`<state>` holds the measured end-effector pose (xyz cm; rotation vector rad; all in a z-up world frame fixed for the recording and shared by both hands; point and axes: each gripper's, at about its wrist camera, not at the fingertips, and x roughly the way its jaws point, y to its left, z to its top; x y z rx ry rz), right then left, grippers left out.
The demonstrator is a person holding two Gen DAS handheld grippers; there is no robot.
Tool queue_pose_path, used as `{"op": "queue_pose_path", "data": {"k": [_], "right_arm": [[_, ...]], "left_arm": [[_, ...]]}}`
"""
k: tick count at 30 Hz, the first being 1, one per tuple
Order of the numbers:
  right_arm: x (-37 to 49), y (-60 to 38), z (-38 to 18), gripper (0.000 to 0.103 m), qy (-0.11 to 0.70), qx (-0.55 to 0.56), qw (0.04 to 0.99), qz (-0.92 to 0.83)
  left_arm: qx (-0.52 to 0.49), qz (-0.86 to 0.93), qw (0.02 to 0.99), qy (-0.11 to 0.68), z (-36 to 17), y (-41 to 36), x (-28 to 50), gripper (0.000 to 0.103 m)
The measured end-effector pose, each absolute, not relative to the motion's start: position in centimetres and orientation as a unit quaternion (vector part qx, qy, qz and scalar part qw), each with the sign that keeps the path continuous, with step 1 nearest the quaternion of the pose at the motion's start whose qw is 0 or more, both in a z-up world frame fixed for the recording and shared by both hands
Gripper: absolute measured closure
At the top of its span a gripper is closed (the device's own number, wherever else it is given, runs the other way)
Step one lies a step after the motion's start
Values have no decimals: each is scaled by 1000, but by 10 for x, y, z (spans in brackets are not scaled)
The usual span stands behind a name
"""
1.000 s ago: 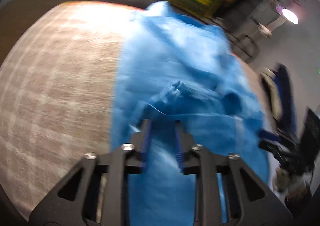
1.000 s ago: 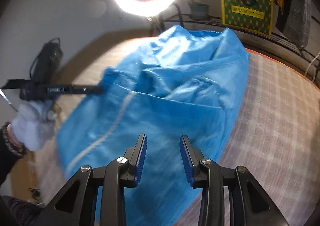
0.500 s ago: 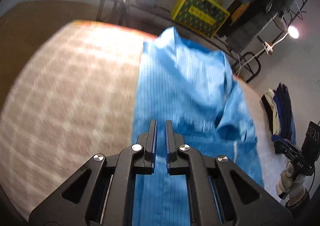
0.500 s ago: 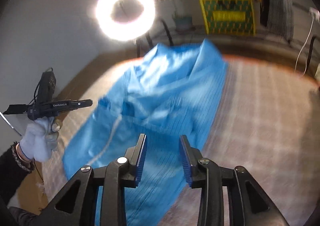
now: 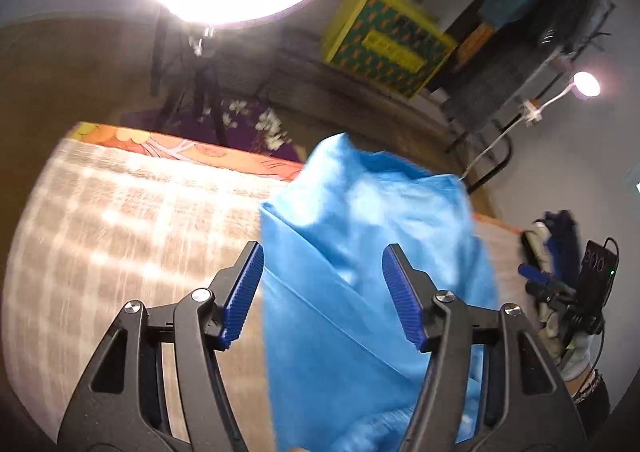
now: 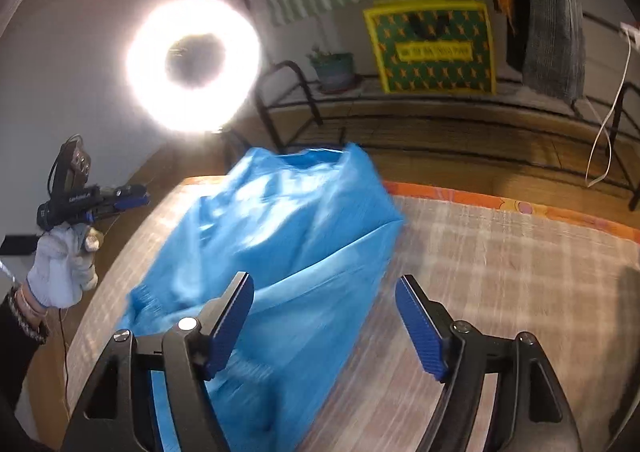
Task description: Fold large clothes
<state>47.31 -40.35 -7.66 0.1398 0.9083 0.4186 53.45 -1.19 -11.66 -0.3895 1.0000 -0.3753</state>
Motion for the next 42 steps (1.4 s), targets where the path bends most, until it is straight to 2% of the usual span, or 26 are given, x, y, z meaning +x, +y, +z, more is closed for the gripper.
{"op": "queue_pose_path", "data": {"k": [5,11,12,13,14,15,16,17,18,19,22,25,42], "right_arm": [[541,-418,-122,27,463,146,851,198],[581,-403,-136,28,472,158,836,228],[586,-399,-136,31,474,158,834,233],[590,-395,-136,41,475,154,833,238],[595,-386,-137,47,482,145,828,247],[597,-380,-138,60,488,140,824,254],[599,-372,-139,66,491,126,822,257],[598,-364,-138,70,492,108,825,258],[598,-361,-138,81,492,98,825,261],[598,-358,-137,91,492,94,824,267],[597,-352,-132,98,486,79,830,263],[592,-349,-125,100,477,63,839,255],[552,-342,-60,102,415,38,876,243]], "left_arm": [[-251,-191,809,496,-162,-7,591,39],[-208,-216,809,505,-179,-34,625,38],[-211,-221,809,502,-178,-37,630,38],[-214,-225,808,500,-179,-38,631,38],[-215,-230,808,498,-179,-42,633,38],[-205,-231,813,493,-179,-47,633,39],[-191,-232,818,491,-177,-52,633,52],[-173,-231,819,496,-178,-58,634,77],[-161,-229,819,501,-179,-63,634,91],[-152,-229,817,507,-181,-68,634,100],[-130,-234,829,490,-173,-76,625,102],[-125,-225,844,471,-165,-76,617,103],[-138,-228,871,412,-103,-62,566,103]]}}
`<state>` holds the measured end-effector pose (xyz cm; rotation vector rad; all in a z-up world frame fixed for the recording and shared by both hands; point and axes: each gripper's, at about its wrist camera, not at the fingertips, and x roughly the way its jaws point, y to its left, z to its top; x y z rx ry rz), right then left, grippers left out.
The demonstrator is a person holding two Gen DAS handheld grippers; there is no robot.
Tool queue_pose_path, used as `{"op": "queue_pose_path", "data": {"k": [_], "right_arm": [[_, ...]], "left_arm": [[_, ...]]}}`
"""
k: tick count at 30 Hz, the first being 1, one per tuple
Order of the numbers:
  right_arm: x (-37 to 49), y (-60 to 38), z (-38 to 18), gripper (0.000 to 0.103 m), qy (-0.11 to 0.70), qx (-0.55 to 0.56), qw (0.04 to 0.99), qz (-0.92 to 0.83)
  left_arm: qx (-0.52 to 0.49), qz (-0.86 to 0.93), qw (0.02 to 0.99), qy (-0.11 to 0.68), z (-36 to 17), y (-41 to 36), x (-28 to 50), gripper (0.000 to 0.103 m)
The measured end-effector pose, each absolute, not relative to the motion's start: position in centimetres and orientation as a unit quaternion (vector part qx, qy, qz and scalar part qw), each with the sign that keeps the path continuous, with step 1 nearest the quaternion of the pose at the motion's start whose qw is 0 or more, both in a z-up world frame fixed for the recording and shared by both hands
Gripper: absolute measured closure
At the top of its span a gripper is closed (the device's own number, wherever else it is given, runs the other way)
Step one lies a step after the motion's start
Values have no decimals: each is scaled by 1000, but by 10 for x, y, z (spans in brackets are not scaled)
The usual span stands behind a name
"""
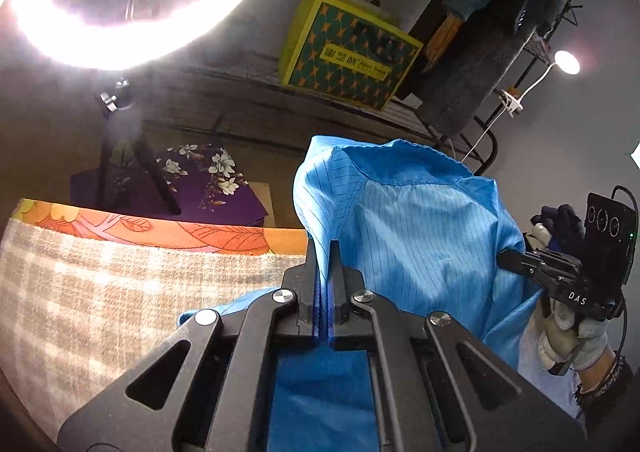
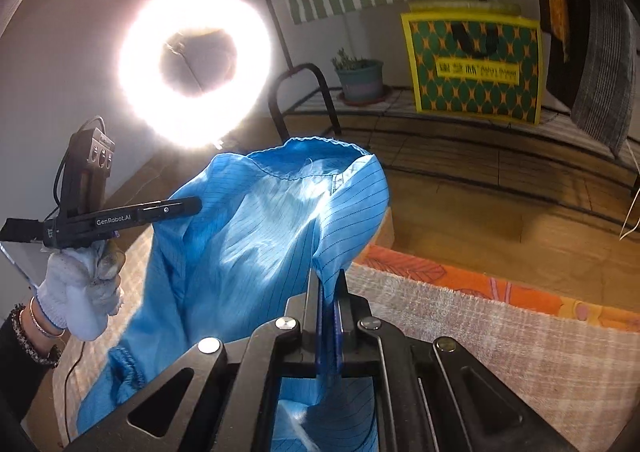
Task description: Fold large clothes
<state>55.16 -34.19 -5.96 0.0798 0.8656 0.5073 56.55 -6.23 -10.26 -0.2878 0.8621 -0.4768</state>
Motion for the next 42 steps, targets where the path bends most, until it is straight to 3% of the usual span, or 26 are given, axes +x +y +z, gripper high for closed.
{"op": "queue_pose_path", "data": {"k": [15,23,33,35,39,42], "right_arm": [[412,-316,33,102,362,-18,888,284],[328,-309,8,102,385,-1,876,291],[262,-300,-44,101,428,-55,859,275],[248,-300,-41,96,421,-69,863,272],[222,-316,-20,73,403,-46,872,275],[196,-334,7,73,378,-23,880,285]], "left_arm": [[-134,-237,890,366,-17,-38,406,103],[-147,-236,882,381,-46,-33,316,103],[-120,-212,875,419,-107,-42,239,103],[-107,-217,869,431,-112,-43,225,103],[-93,-212,865,444,-106,-32,193,102],[-102,-222,871,426,-86,-16,160,102]]}}
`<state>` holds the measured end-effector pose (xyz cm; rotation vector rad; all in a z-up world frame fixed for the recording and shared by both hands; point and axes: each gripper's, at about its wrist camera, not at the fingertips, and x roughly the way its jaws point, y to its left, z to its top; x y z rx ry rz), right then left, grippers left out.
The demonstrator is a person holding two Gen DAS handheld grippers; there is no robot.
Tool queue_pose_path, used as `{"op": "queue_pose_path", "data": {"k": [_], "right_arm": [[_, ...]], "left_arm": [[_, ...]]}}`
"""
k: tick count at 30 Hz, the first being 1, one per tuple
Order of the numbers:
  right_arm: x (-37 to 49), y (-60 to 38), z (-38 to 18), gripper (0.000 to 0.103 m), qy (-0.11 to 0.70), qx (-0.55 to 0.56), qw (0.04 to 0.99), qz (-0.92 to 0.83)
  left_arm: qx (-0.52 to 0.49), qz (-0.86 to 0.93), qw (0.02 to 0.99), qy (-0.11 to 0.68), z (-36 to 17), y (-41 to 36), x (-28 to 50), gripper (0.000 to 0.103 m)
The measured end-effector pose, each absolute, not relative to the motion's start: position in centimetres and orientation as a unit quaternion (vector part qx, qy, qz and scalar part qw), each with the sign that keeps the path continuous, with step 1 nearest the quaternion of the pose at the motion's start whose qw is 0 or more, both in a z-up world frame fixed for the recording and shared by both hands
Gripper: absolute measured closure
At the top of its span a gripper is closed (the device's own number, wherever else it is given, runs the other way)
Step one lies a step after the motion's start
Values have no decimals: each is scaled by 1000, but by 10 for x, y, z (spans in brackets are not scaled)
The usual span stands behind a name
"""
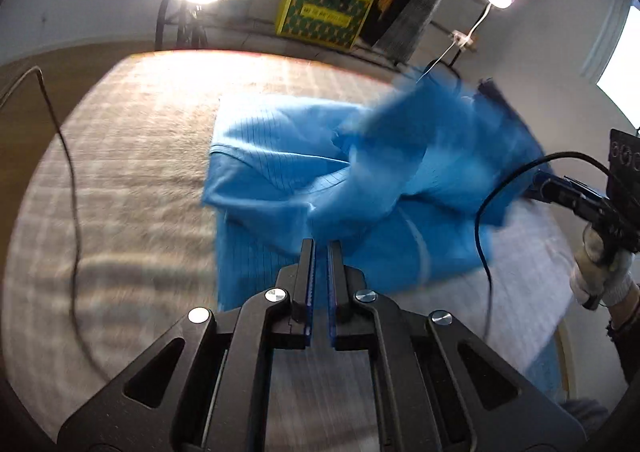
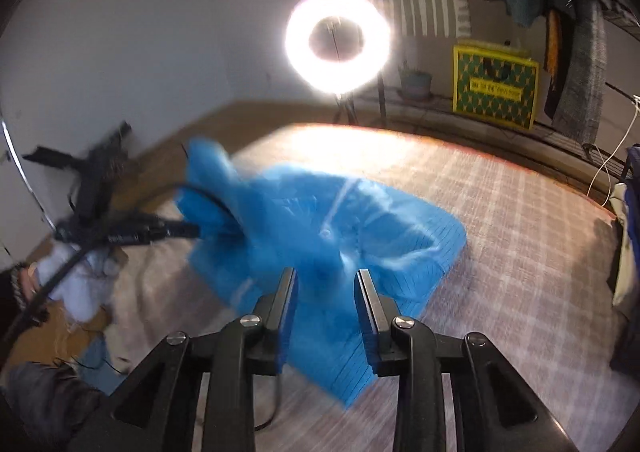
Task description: Fold large clothes
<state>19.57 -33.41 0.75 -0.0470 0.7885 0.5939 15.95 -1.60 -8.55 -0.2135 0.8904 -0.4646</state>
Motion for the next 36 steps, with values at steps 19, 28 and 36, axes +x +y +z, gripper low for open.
{"op": "queue_pose_path", "data": {"k": [19,28,36], "right_arm": [[84,-391,70,42,346,136,884,284],[130,-354,-8,44,433,184,839,272],[169,-322,-57,45,489,197,799,288]], "left_arm": [[-188,-210,874,396,-51,18,115,62],[-217,-155,832,487,-108,-8,158,62],[-98,-151,832,524,-136,-55,164,62]]}}
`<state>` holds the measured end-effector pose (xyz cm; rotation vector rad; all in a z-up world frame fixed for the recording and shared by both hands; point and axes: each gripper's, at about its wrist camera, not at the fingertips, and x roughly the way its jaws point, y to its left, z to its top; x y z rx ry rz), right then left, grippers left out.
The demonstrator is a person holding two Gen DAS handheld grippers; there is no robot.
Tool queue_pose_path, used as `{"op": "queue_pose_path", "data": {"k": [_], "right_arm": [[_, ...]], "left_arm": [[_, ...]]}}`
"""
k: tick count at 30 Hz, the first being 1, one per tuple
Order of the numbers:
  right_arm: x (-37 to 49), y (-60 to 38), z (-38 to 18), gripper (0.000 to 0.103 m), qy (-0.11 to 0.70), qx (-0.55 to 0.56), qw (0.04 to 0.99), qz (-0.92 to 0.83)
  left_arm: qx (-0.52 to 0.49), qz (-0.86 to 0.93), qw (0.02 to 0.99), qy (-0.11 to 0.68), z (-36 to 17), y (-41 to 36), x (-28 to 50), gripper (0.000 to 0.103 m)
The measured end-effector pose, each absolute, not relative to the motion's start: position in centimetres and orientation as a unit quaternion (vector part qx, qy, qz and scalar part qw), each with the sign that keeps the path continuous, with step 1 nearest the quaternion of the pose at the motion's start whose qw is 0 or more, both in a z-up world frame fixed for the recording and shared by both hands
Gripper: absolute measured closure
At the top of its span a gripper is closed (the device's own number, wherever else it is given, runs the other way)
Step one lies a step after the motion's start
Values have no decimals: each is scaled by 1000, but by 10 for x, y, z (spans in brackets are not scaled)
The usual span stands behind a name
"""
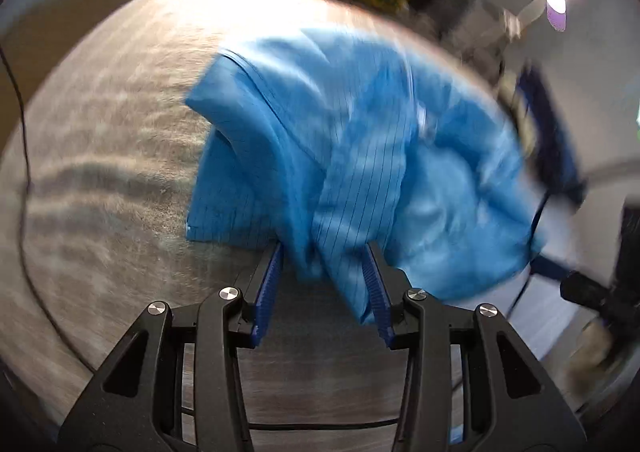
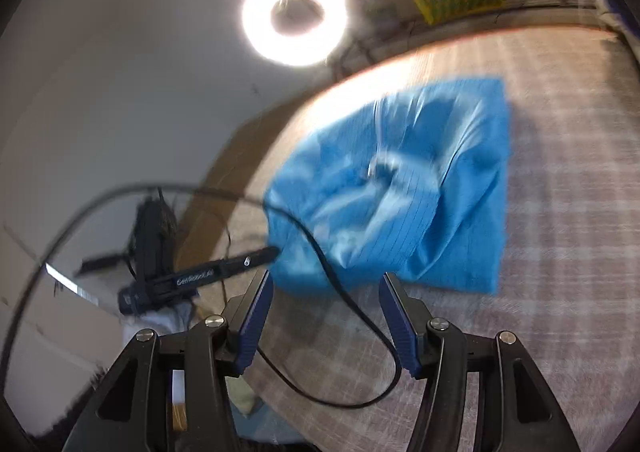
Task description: Fold large clothes
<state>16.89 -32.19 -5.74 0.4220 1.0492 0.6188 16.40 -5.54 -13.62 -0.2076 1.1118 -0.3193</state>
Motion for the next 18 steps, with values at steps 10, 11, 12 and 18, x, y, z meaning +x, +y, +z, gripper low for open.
{"op": "queue_pose_path", "data": {"k": [10,11,12,18], "right_arm": [[147,-380,-37,42,438,192,812,335],[151,-392,-34,41,431,202,818,325],[157,-401,-34,41,429,212,820,314],[203,-440,-53,38,424,299,815,260]], "left_arm": [[-168,-171,853,464,-101,11,154,61],[-194,-158,854,457,-98,25,164,56],[-208,-150,854,453,-98,34,171,51],[-322,-118,815,467,-127,67,230,41]]}}
